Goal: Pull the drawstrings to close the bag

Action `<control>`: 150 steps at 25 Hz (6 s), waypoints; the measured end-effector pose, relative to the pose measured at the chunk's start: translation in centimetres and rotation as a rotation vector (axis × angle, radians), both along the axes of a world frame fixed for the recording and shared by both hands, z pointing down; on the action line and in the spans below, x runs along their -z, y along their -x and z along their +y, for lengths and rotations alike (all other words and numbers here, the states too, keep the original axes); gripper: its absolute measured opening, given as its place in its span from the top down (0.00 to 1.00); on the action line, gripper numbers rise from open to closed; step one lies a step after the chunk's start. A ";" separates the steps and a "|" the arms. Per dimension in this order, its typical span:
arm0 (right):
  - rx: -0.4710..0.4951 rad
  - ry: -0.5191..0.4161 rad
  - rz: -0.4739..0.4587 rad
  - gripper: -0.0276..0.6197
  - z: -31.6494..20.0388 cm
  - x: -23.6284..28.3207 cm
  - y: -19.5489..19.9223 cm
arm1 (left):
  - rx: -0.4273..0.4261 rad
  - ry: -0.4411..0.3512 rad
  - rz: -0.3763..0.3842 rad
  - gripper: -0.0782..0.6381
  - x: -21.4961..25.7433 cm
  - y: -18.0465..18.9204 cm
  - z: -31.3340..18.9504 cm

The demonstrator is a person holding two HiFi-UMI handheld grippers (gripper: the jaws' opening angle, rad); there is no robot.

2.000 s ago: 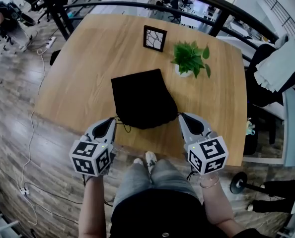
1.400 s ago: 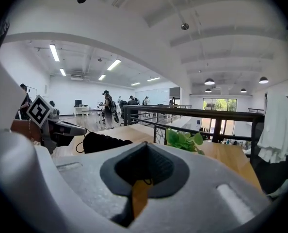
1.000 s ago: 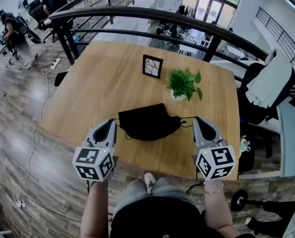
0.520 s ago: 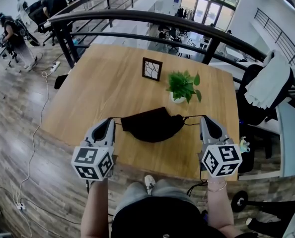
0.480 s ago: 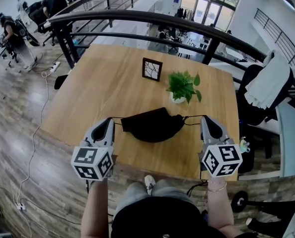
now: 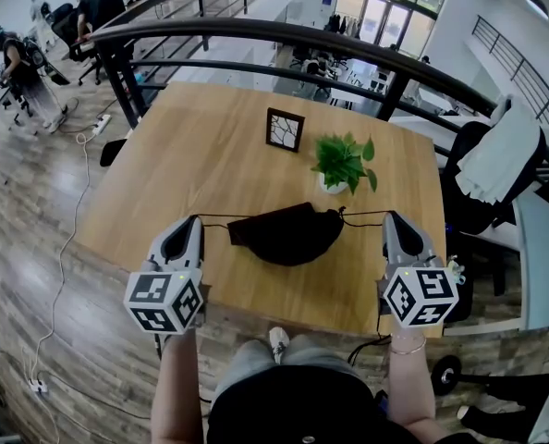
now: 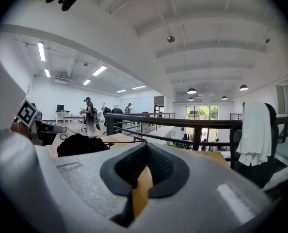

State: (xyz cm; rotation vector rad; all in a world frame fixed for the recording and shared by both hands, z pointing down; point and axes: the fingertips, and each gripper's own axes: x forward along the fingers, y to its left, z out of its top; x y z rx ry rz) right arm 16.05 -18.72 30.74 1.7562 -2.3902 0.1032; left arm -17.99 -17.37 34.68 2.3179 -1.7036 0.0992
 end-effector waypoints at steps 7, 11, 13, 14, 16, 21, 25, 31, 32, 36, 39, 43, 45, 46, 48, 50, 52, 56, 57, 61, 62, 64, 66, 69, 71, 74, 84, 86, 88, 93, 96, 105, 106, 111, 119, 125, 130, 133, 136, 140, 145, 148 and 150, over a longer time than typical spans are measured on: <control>-0.027 -0.020 -0.012 0.96 -0.5 0.7 -0.6 | 0.024 -0.011 -0.006 0.87 0.4 1.1 -0.3; -0.032 -0.026 -0.018 0.96 -0.7 0.9 -0.8 | 0.040 -0.014 -0.003 0.87 0.6 1.8 -0.3; -0.037 -0.028 -0.022 0.96 -0.8 1.0 -1.1 | 0.048 -0.014 -0.002 0.87 0.7 2.0 -0.3; -0.041 -0.028 -0.024 0.96 -0.8 1.0 -1.2 | 0.053 -0.015 -0.001 0.87 0.7 2.1 -0.3; -0.051 -0.031 -0.026 0.96 -0.9 1.0 -1.5 | 0.059 -0.016 0.001 0.87 0.7 2.3 -0.3; -0.071 -0.040 -0.026 0.96 -1.0 1.1 -2.3 | 0.080 -0.014 -0.001 0.87 0.7 2.9 -0.3; -0.083 -0.045 -0.029 0.96 -1.0 1.3 -2.9 | 0.092 -0.013 -0.001 0.87 0.7 3.1 -0.2; -0.102 -0.046 -0.028 0.96 -1.0 1.4 -4.0 | 0.104 -0.011 -0.001 0.87 0.7 3.5 -0.1; -0.105 -0.044 -0.028 0.96 -1.0 1.4 -4.1 | 0.107 -0.010 0.000 0.87 0.7 3.6 -0.1; -0.115 -0.041 -0.031 0.96 -1.0 1.2 -4.5 | 0.118 -0.008 0.003 0.87 0.7 4.0 -0.1; -0.122 -0.042 -0.045 0.96 -1.0 1.2 -4.9 | 0.126 -0.010 0.004 0.87 0.7 4.3 -0.1; -0.139 -0.042 -0.055 0.96 -0.9 1.2 -5.5 | 0.134 -0.009 0.008 0.87 0.6 4.7 0.0; -0.149 -0.042 -0.058 0.96 -0.9 1.2 -5.7 | 0.140 -0.009 0.009 0.87 0.6 4.9 0.1; -0.153 -0.042 -0.060 0.96 -0.9 1.3 -5.9 | 0.143 -0.010 0.010 0.87 0.6 5.0 0.1; -0.160 -0.045 -0.066 0.96 -0.9 1.3 -6.1 | 0.148 -0.012 0.011 0.87 0.6 5.2 0.1; -0.167 -0.047 -0.068 0.96 -0.9 1.3 -6.4 | 0.154 -0.014 0.012 0.87 0.7 5.4 0.1; -0.173 -0.049 -0.067 0.96 -0.9 1.3 -6.5 | 0.160 -0.014 0.013 0.87 0.7 5.7 0.1; -0.183 -0.052 -0.067 0.96 -0.9 1.4 -6.7 | 0.169 -0.015 0.013 0.87 0.6 6.1 0.2; -0.186 -0.052 -0.067 0.96 -0.9 1.4 -6.8 | 0.171 -0.015 0.013 0.87 0.6 6.2 0.2; -0.198 -0.052 -0.068 0.96 -0.8 1.4 -7.2 | 0.182 -0.016 0.013 0.87 0.6 6.7 0.3; -0.201 -0.052 -0.068 0.96 -0.8 1.5 -7.3 | 0.184 -0.017 0.013 0.87 0.6 6.8 0.3; -0.207 -0.053 -0.070 0.96 -0.8 1.5 -7.5 | 0.188 -0.021 0.013 0.87 0.7 7.0 0.3; -0.211 -0.052 -0.075 0.96 -0.8 1.4 -7.6 | 0.195 -0.023 0.017 0.87 0.8 7.3 0.3; -0.220 -0.058 -0.082 0.96 -0.7 1.4 -7.8 | 0.203 -0.025 0.026 0.87 0.8 7.7 0.4; -0.226 -0.064 -0.083 0.96 -0.7 1.5 -8.0 | 0.207 -0.028 0.027 0.87 0.9 7.8 0.4; -0.230 -0.067 -0.086 0.96 -0.8 1.7 -8.2 | 0.212 -0.029 0.028 0.87 1.0 8.0 0.4; -0.239 -0.061 -0.108 0.96 -0.7 1.4 -8.7 | 0.231 -0.034 0.038 0.87 0.9 8.4 0.8; -0.242 -0.062 -0.108 0.96 -0.7 1.3 -8.8 | 0.238 -0.032 0.035 0.87 0.8 8.5 0.8; -0.246 -0.061 -0.110 0.96 -0.7 1.3 -8.9 | 0.247 -0.031 0.037 0.87 0.8 8.7 0.8; -0.248 -0.045 -0.118 0.96 -0.8 0.7 -9.1 | 0.279 -0.025 0.039 0.87 0.5 8.7 0.9; -0.231 -0.031 -0.126 0.96 -0.7 0.3 -8.7 | 0.256 -0.011 0.033 0.87 0.0 7.7 1.0; -0.122 0.022 -0.076 0.96 -0.8 -1.5 -4.6 | 0.135 0.035 0.026 0.87 -1.6 3.6 0.9; -0.110 0.031 -0.077 0.96 -0.8 -1.8 -4.2 | 0.120 0.043 0.027 0.87 -1.9 3.1 0.9; -0.054 0.099 -0.066 0.96 -0.4 -3.9 -2.5 | 0.032 0.102 0.024 0.87 -3.7 0.6 1.3; 0.091 0.273 -0.034 0.96 1.7 -9.0 1.4 | -0.130 0.235 -0.002 0.87 -7.8 -3.6 2.6; 0.173 0.362 -0.034 0.96 3.0 -12.0 3.9 | -0.206 0.298 0.000 0.87 -10.3 -6.5 3.4; 0.211 0.414 -0.018 0.95 4.0 -14.2 5.8 | -0.265 0.363 -0.005 0.86 -12.5 -8.8 4.2; 0.238 0.459 -0.012 0.95 4.6 -15.7 6.8 | -0.294 0.407 -0.008 0.86 -13.9 -10.0 4.7; 0.269 0.503 -0.009 0.87 5.0 -17.1 7.8 | -0.336 0.453 -0.003 0.82 -15.1 -11.1 5.0; 0.286 0.544 -0.010 0.87 5.7 -18.6 8.6 | -0.379 0.496 -0.004 0.75 -16.2 -12.1 5.6; 0.312 0.587 0.001 0.78 6.2 -19.9 9.3 | -0.398 0.543 -0.014 0.67 -17.3 -12.4 6.1; 0.306 0.583 0.004 0.74 6.1 -19.9 9.3 | -0.388 0.538 -0.009 0.67 -17.3 -12.1 6.1; 0.296 0.571 0.005 0.73 6.0 -19.7 9.2 | -0.381 0.533 -0.010 0.65 -17.2 -11.9 6.0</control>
